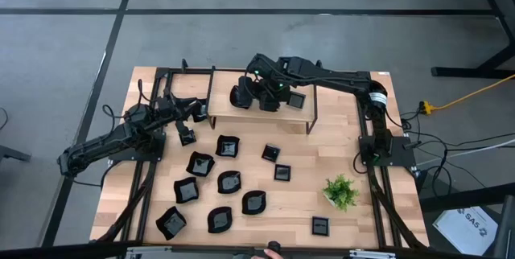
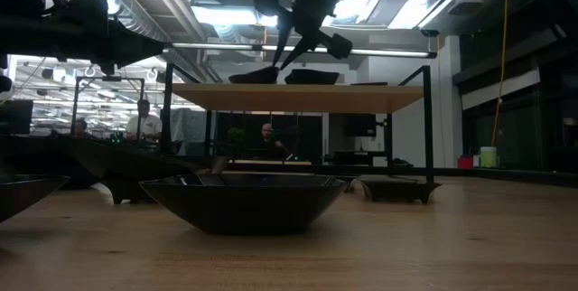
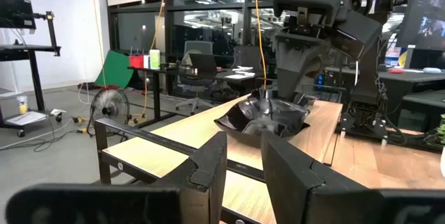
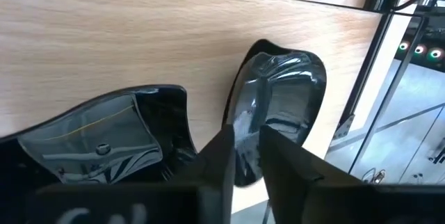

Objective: Pick & Place Mini shaped plates
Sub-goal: Stack the leaf-shaped plate on top of the leaf-shaped plate on the shelf, then stack the square plate on top of the square plate on the shelf

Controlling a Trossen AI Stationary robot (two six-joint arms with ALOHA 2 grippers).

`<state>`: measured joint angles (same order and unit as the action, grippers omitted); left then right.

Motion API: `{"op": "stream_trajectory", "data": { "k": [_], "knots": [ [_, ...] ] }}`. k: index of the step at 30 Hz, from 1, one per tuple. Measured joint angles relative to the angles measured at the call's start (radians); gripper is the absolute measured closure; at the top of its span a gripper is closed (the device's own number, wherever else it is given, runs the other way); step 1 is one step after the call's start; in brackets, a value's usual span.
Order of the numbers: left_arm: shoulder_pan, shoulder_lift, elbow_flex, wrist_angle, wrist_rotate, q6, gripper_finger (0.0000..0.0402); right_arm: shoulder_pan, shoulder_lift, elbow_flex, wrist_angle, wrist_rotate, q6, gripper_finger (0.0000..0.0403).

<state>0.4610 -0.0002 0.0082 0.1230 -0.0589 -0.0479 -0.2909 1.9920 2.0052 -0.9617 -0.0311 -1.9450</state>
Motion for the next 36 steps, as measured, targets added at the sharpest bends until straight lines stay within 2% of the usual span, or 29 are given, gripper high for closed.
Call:
{"op": "stream_trajectory", "data": {
  "k": [8,20,30,36],
  "knots": [
    [0.000,0.000,0.000,0.000,0.000,0.000,0.0315,0.000,0.000,0.000,0.024,0.002,0.000,0.0301],
    [0.000,0.000,0.000,0.000,0.000,0.000,0.0315,0.063,-0.014,0.038,0.014,0.020,0.106,0.0297],
    [0.000,0.000,0.000,0.000,0.000,0.000,0.0315,0.157,-0.015,0.098,-0.052,0.020,0.360,0.0297],
    [0.000,0.000,0.000,0.000,0.000,0.000,0.0315,0.208,-0.015,0.100,-0.084,0.021,0.702,0.0297]
  ]
}}
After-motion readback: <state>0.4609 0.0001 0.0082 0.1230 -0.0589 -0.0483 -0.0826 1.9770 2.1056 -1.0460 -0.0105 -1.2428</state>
